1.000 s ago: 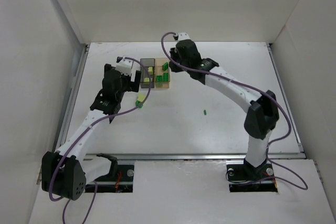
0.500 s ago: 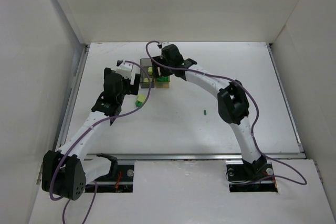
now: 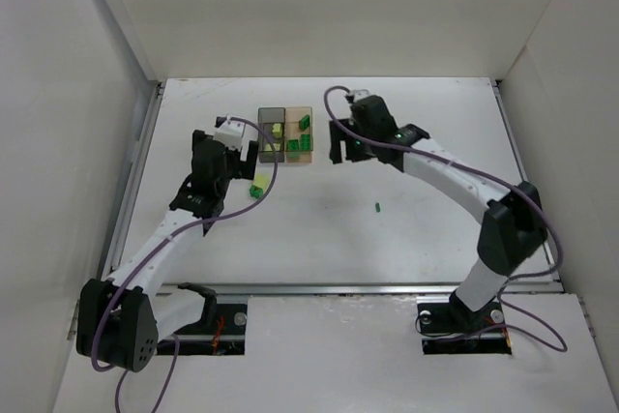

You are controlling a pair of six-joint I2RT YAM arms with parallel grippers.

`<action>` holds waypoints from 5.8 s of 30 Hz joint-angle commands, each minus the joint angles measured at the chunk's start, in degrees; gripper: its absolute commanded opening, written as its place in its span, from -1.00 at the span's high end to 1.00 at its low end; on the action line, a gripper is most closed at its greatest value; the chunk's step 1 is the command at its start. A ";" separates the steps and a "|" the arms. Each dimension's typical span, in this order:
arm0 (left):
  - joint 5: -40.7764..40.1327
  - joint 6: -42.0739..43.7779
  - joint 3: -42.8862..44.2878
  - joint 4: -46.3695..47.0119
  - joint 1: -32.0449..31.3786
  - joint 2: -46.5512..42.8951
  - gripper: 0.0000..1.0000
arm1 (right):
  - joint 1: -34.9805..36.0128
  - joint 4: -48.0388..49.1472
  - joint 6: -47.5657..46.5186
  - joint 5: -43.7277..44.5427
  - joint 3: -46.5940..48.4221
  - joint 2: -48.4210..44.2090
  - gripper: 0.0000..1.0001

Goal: Sort the legos into containers by color

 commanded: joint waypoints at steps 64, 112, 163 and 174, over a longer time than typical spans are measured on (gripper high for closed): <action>17.62 26.34 -1.30 -18.93 -3.08 0.88 -0.98 | -1.31 7.30 -0.53 -17.71 32.36 28.37 -0.42; 17.88 17.21 8.81 -20.17 -3.62 23.30 -0.34 | -1.31 6.33 -2.72 -17.19 18.56 16.23 -0.46; 8.74 -11.09 24.81 -28.96 -17.85 35.87 -0.93 | -4.04 8.53 -0.09 -14.46 -2.10 0.76 -0.44; 11.38 -11.71 24.02 -25.88 -17.85 36.39 -0.46 | -4.04 9.14 -0.09 -15.52 -1.57 2.35 -0.44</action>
